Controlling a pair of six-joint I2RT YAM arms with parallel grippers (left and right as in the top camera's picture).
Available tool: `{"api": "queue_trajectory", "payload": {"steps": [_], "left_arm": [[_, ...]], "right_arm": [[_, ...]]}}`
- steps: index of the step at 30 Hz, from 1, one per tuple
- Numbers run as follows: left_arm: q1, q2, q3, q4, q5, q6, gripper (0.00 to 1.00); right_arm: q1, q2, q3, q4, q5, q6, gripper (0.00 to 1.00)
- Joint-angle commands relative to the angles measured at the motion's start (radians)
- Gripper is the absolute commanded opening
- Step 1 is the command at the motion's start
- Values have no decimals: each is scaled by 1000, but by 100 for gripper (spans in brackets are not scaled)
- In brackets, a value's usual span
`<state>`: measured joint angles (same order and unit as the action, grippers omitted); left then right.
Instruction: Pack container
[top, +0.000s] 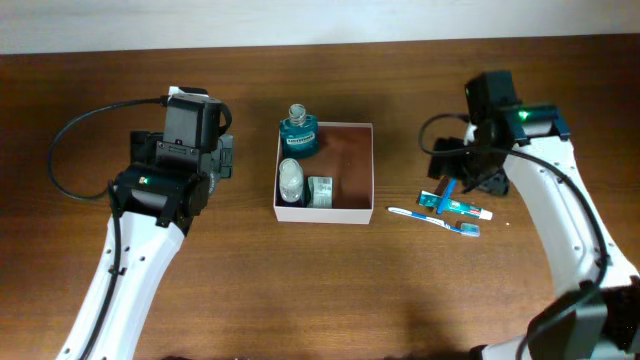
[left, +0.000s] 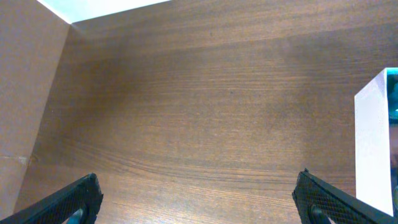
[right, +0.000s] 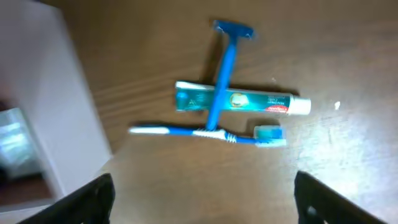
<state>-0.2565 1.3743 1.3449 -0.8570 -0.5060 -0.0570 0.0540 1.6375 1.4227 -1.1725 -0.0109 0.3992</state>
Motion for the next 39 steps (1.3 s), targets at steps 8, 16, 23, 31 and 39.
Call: {"api": "queue_trajectory", "payload": {"steps": [8, 16, 23, 31, 39], "left_arm": [[2, -2, 14, 0, -14, -2, 99], [2, -2, 14, 0, -14, -2, 99], [2, -2, 14, 0, -14, -2, 99], [2, -2, 14, 0, -14, -2, 99], [2, -2, 14, 0, -14, -2, 99]], "right_arm": [[-48, 21, -303, 305, 19, 55, 73], [-48, 71, -334, 412, 20, 54, 67], [-47, 164, -336, 473, 19, 51, 65], [-47, 228, -336, 534, 20, 47, 65], [-47, 233, -336, 543, 20, 47, 66]]}}
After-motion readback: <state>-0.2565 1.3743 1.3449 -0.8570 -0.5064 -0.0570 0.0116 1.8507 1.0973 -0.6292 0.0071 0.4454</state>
